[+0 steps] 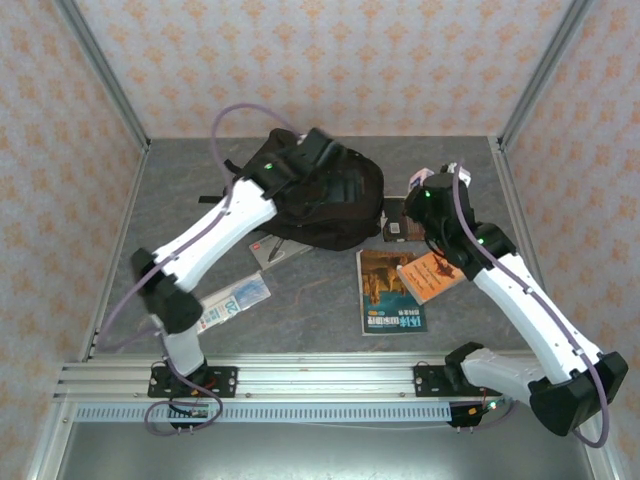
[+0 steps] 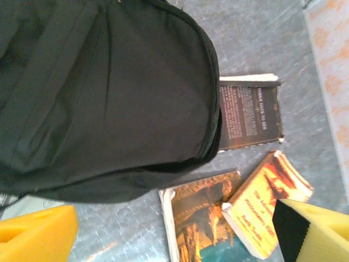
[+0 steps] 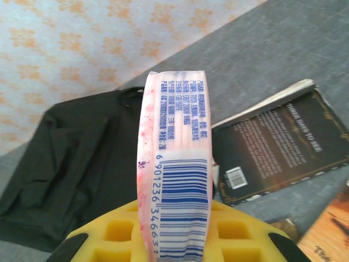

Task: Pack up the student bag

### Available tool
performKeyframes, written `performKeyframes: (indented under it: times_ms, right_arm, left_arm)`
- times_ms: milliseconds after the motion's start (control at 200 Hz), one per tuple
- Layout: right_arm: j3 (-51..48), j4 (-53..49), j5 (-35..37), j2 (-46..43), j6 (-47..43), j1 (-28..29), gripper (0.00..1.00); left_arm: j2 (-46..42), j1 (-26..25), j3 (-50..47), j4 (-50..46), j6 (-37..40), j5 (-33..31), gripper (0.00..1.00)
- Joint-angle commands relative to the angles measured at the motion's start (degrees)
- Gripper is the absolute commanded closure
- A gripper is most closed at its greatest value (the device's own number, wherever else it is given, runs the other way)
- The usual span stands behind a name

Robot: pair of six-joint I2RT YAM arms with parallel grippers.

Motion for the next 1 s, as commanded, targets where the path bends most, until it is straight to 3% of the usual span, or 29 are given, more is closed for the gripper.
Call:
performKeyframes:
  times_ms: [0,110,190,616,916,996]
  right_arm:
    - [1.24,-3.92,0.65,0.77,-3.24,-1.65,0.89]
    - [-0.31,-2.59,0.67,0.57,-3.06,-2.71,0.88]
    - [-1.71,-1.3,0.74,-0.26,-3.26,-3.09,0.87]
    - [-4.76,-0.6,1.31,-5.49,-6.81,-3.67,0.84]
    - [-5.54,-0.35,0.04,-6.08,-6.91,-3.74,0.84]
    - [-5.73,-0.23,0.13,-6.34,-7.3,-3.72,0.84]
  left_arm:
    - [10.81,-1.3,13.26,-10.34,4.36,-5.21,0.04]
    - [22.25,-1.97,29.1,-16.18,4.46,-7.55,0.0]
    - [27.76,-2.03,35.35,-16.91,4.52,-6.37,0.0]
    - [35.44,-2.68,35.3,-7.51,8.24,-5.72,0.06]
    - [37.5,-1.9,35.51,-5.63,8.29,-6.79,0.24]
    - [38.32,-1.54,35.47,-5.22,7.77,-5.68,0.24]
